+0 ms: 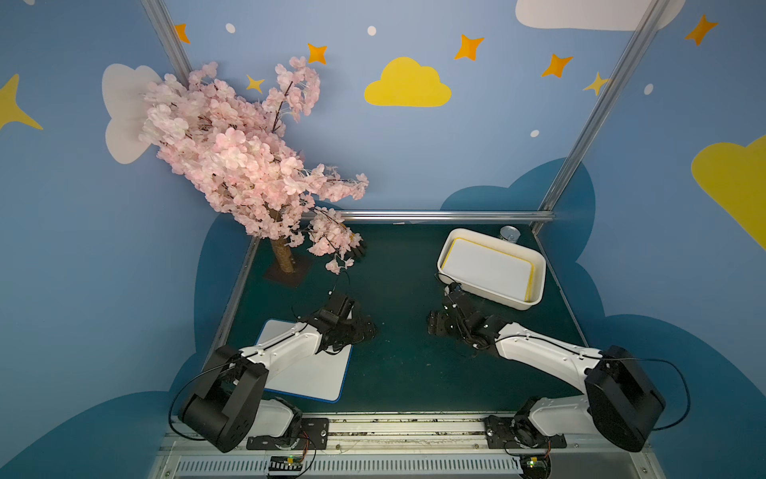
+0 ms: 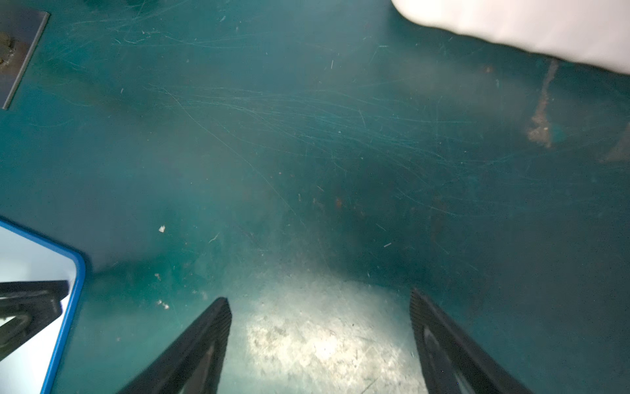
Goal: Put the whiteboard into the storage box
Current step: Move the whiteboard to the corner of the board.
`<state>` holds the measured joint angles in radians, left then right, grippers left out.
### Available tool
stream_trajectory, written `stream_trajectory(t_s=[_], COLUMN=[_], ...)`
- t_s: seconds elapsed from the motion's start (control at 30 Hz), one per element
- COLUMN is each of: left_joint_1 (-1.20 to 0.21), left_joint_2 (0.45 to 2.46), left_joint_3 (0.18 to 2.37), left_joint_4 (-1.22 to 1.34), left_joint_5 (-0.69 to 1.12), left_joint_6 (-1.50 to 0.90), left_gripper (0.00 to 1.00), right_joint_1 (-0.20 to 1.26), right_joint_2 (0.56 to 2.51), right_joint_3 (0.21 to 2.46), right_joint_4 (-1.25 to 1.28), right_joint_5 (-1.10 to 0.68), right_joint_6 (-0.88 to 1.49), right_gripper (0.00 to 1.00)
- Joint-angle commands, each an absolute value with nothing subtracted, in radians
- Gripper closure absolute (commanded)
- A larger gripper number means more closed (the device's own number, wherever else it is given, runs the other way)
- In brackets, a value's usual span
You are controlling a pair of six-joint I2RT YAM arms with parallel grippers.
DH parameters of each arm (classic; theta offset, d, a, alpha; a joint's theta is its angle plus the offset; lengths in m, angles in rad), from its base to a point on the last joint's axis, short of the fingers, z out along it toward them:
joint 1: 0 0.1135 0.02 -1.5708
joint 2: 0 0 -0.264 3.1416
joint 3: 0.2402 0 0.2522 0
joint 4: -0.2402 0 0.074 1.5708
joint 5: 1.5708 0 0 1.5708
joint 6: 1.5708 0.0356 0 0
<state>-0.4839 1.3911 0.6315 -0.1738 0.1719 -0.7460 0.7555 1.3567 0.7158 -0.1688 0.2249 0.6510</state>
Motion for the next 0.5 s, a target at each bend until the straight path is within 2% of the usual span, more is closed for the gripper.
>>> stream_trajectory(t_s=[0.0, 0.47], left_joint_1=[-0.507, -0.594], left_joint_2=[1.453, 1.622], left_joint_3=[0.606, 0.759], left_joint_4=[-0.127, -0.067], left_joint_5=[0.227, 0.255], left_joint_6=[-0.776, -0.792], left_gripper=[0.01, 0.01], right_joint_1=[0.757, 0.711], right_joint_2=[1.353, 1.281], right_joint_3=[0.741, 0.715], right_joint_4=[-0.183, -0.222], right_joint_5=[0.225, 0.227], right_joint_6=[0.663, 0.656], right_gripper=[0.17, 0.17])
